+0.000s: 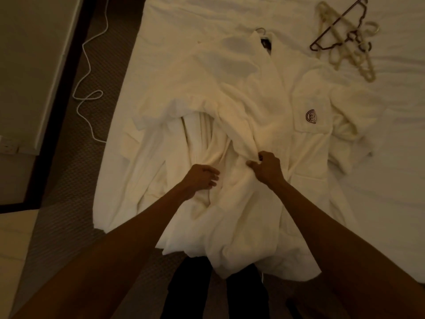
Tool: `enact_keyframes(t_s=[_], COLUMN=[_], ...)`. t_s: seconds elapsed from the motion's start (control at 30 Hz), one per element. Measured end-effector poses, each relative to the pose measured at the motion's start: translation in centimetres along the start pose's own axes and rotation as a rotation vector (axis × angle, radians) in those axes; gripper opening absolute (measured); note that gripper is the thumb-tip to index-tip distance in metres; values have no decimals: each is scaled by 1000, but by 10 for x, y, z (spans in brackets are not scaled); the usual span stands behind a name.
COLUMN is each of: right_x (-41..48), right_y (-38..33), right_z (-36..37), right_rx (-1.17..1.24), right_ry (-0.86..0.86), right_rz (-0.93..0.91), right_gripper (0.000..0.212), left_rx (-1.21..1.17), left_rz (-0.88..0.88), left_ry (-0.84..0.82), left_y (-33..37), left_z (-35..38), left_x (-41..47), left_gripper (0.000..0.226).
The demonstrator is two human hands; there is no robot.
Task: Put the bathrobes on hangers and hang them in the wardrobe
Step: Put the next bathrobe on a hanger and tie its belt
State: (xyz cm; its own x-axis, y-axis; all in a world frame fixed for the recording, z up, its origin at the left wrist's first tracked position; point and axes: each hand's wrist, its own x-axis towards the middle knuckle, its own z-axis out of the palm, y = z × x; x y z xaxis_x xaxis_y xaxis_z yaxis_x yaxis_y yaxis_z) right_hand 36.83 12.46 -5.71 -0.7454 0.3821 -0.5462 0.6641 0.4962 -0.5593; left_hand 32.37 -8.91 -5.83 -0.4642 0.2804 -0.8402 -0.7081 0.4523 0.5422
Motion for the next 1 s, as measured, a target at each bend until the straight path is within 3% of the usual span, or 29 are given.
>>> enact_keyframes(t_s=[0.07, 0.17, 0.27, 0.37, 0.57, 0.7, 0.8, 0.9, 1.0], right_x=[-1, -5, -8, -10, -11, -13, -13, -14, -14], right_y=[13, 29, 38, 41, 41, 41, 37, 31, 26], right_z=[-9, -22, -30, -33, -33, -34, -32, -29, -23], right_rx=[68, 112, 139, 147, 139, 124, 124, 136, 123], right_ry=[-10, -17, -10, -17, -39, -32, -21, -16, -45], right_rz=[13, 21, 23, 14, 2, -5, -18, -8, -9], right_gripper=[39, 30, 27, 27, 29, 30, 29, 26, 33], left_rx=[6, 27, 317, 439, 666, 409, 165, 69, -16], left_rz=[74, 137, 292, 305, 214, 97, 3, -5, -9], left_ry=[59, 17, 153, 247, 66, -76, -204, -351, -359], left_y=[2, 5, 7, 5, 0, 5, 15, 28, 47], left_z=[-4, 5, 21, 36, 68, 56, 28, 6, 1], left_x=[9, 17, 27, 35, 48, 44, 24, 4, -7], left_gripper=[19, 24, 31, 49, 58, 37, 35, 25, 13])
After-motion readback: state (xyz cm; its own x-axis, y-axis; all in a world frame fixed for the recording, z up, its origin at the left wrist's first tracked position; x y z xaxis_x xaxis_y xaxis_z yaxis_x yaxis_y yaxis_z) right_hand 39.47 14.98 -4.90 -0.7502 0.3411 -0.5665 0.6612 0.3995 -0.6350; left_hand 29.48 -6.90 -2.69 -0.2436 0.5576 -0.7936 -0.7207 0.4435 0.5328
